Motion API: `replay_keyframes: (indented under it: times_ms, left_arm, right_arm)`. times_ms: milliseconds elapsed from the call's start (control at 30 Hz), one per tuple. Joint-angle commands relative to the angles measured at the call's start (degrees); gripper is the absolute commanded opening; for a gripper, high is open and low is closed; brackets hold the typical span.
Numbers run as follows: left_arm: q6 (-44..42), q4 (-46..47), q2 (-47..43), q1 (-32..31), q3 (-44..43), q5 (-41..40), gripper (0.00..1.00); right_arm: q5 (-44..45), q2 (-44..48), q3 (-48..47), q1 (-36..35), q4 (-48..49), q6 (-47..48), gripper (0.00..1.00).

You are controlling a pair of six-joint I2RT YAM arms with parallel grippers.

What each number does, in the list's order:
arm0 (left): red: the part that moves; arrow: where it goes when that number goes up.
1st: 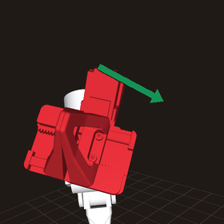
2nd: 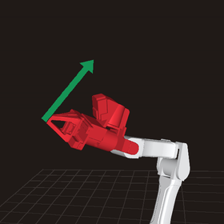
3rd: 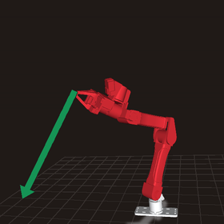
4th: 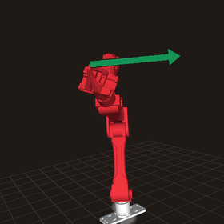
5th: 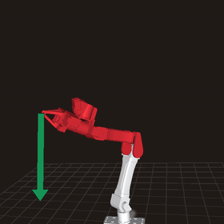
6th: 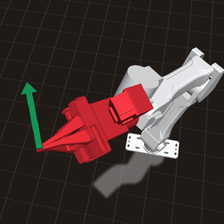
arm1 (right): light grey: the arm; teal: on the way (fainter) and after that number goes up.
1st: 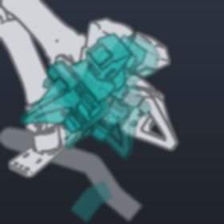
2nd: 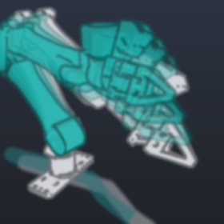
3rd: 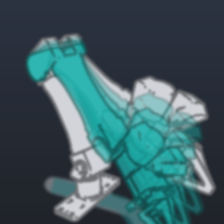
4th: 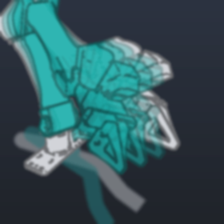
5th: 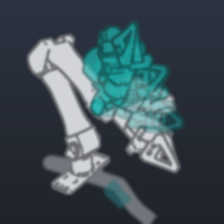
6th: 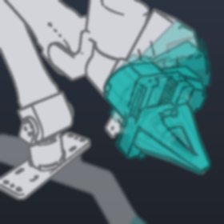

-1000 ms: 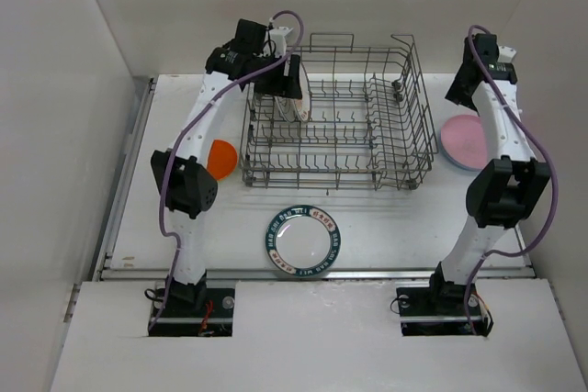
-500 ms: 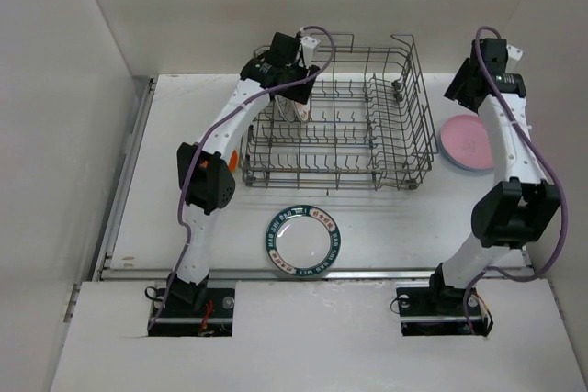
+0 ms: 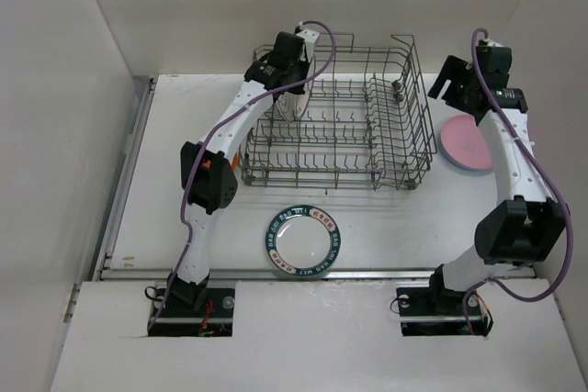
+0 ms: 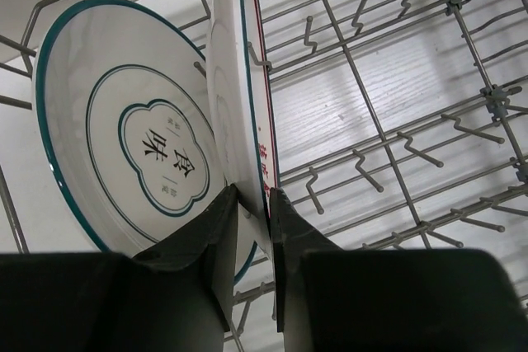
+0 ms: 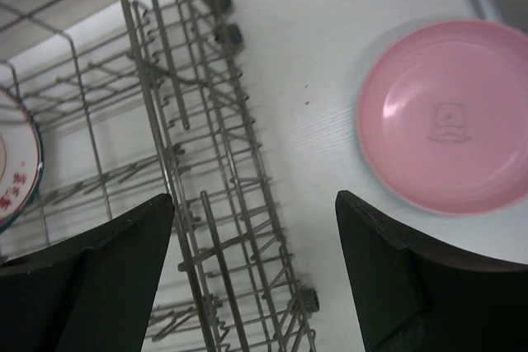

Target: Unload the plates from the dish rack

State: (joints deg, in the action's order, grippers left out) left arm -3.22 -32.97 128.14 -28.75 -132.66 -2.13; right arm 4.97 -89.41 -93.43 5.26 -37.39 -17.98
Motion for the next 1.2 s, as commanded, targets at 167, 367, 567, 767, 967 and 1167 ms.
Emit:
replay_keyframes:
  times_ms: [167, 367, 567, 767, 967, 1167]
  left_arm:
    - [5.2, -1.7, -1.6, -0.3, -1.6, 5.0, 0.0]
    - [2.6, -5.1, -3.2, -0.9, -8.8, 5.0, 0.0]
    - [1.1, -6.5, -5.2, -0.9, -9.5, 2.0, 0.0]
    - [-0.5, -5.2, -6.8, -0.9, -9.5, 0.6, 0.0]
    - [-5.9, -3.8, -7.8, -2.0, -9.2, -5.5, 0.0]
    - [-4.2, -2.3, -8.9, -2.0, -4.6, -9.2, 0.0]
  right_arm:
    - [-9.5, -4.7, 1.6, -0.2, 4.7, 0.0, 0.85]
    - [-8.8, -5.3, 1.0, -0.2, 4.1, 0.0, 0.85]
    - [-8.1, -2.4, 2.3, -0.2, 4.1, 0.0, 0.85]
    - [-8.1, -1.6, 2.3, -0.2, 4.1, 0.0, 0.85]
    - [-8.1, -1.1, 2.3, -0.2, 4.1, 0.0, 0.85]
    - [-8.8, 1.2, 4.0, -0.8, 4.1, 0.0, 0.85]
